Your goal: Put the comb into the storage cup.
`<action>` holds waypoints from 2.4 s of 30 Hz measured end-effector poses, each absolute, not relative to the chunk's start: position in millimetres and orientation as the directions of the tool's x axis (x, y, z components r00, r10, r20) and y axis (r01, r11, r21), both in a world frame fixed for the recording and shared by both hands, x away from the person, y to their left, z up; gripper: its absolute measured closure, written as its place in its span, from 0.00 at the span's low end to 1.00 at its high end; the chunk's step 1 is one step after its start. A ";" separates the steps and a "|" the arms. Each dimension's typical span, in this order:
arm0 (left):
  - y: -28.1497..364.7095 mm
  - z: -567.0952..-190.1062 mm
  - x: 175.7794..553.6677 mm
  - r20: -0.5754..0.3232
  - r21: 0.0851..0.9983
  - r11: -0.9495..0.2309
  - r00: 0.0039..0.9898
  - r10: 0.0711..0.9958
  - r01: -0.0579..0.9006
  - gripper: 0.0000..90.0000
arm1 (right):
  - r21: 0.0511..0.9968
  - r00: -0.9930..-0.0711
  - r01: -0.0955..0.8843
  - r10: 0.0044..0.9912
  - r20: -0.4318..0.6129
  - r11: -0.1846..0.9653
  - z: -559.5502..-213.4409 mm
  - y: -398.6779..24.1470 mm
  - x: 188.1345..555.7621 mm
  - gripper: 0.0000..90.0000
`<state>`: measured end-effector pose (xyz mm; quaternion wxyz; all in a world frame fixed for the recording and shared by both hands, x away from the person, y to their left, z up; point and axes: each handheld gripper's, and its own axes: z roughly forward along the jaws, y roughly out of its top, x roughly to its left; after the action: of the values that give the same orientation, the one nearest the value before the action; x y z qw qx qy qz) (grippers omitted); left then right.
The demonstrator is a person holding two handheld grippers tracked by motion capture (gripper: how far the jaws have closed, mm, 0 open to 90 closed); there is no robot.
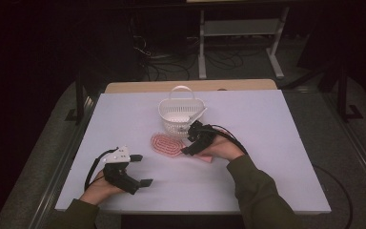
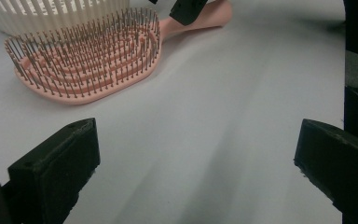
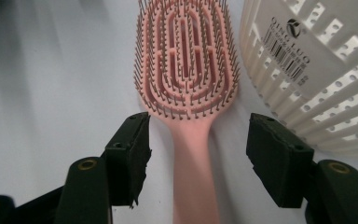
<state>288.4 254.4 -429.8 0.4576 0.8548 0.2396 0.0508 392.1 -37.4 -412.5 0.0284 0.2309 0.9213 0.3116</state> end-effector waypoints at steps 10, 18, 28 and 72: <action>254.1 -429.6 288.3 -0.133 0.807 -0.465 0.880 0.456 0.363 0.00 | 0.543 -0.897 0.410 0.433 0.094 0.733 -420.7 -32.8 393.1 0.50; 254.0 -429.6 288.3 -0.133 0.807 -0.466 0.880 0.455 0.363 0.00 | 0.517 -0.899 0.410 0.427 0.092 0.751 -425.6 -30.4 394.6 0.56; 253.5 -429.7 288.2 -0.133 0.807 -0.466 0.881 0.454 0.362 0.00 | 0.495 -0.905 0.406 0.414 0.098 0.768 -430.2 -26.1 394.8 0.63; 253.6 -430.9 288.8 -0.136 0.804 -0.468 0.879 0.457 0.367 0.00 | 0.404 -0.907 0.392 0.420 0.023 0.826 -425.0 -13.2 392.3 0.77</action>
<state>288.8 253.6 -430.9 0.4562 0.8553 0.2408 0.0491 392.3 -13.2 -425.0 0.0336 0.2126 0.9550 0.2041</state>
